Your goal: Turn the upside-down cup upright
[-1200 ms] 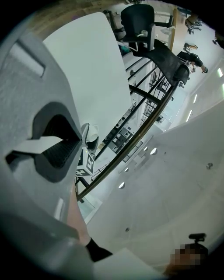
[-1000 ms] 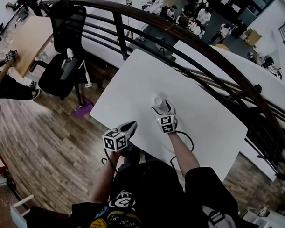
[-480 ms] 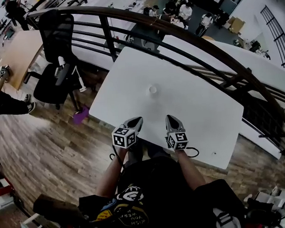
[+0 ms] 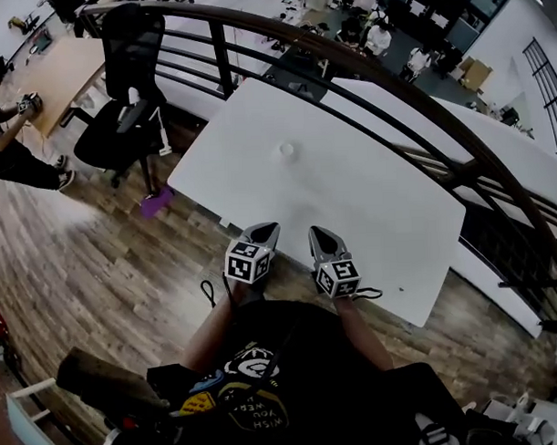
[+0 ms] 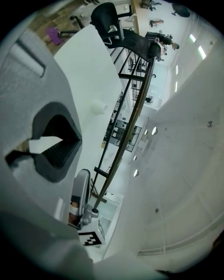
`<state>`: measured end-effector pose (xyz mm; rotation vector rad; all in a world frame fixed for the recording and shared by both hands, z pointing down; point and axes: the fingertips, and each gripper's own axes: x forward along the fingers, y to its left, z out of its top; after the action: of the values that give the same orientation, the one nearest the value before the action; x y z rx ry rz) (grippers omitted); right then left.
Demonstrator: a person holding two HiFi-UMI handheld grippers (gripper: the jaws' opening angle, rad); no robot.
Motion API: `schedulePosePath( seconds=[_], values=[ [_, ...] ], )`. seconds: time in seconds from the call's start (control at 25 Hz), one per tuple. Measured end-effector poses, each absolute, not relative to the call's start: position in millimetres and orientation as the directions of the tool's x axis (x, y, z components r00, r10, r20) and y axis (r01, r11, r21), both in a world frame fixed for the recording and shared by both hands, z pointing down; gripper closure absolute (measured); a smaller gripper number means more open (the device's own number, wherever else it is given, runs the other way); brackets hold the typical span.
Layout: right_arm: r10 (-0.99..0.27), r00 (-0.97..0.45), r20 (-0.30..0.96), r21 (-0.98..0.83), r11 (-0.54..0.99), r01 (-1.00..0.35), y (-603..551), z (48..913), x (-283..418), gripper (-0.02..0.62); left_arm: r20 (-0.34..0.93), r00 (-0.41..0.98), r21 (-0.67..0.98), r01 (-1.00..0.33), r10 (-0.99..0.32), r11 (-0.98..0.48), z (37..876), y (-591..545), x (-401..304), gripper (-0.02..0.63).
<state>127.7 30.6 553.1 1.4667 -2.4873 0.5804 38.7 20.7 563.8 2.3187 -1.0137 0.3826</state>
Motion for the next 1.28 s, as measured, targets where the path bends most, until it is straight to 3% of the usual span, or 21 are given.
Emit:
schedulePosePath(
  seconds=[0.16, 0.44, 0.96, 1.28],
  values=[
    [-0.787, -0.531, 0.313, -0.286, 0.455, -0.843, 86.3, 530.5, 160.3, 0.594, 0.431, 0.633, 0.357, -0.774, -0.643, -0.522, 533.7, 77.2, 80.6, 0.601],
    [-0.758, -0.574, 0.31, -0.335, 0.478, -0.812, 134.3, 527.3, 153.2, 0.594, 0.404, 0.589, 0.351, -0.806, -0.7, -0.476, 507.3, 131.0, 86.0, 0.601],
    [-0.789, -0.559, 0.254, -0.349, 0.464, -0.814, 227.8, 471.2, 143.7, 0.594, 0.409, 0.649, 0.268, -0.758, -0.642, -0.595, 473.0, 225.6, 72.1, 0.6],
    [-0.765, -0.567, 0.306, -0.323, 0.477, -0.817, 224.2, 479.3, 87.0, 0.594, 0.434, 0.66, 0.264, -0.744, -0.613, -0.614, 482.1, 230.6, 30.6, 0.6]
  ],
)
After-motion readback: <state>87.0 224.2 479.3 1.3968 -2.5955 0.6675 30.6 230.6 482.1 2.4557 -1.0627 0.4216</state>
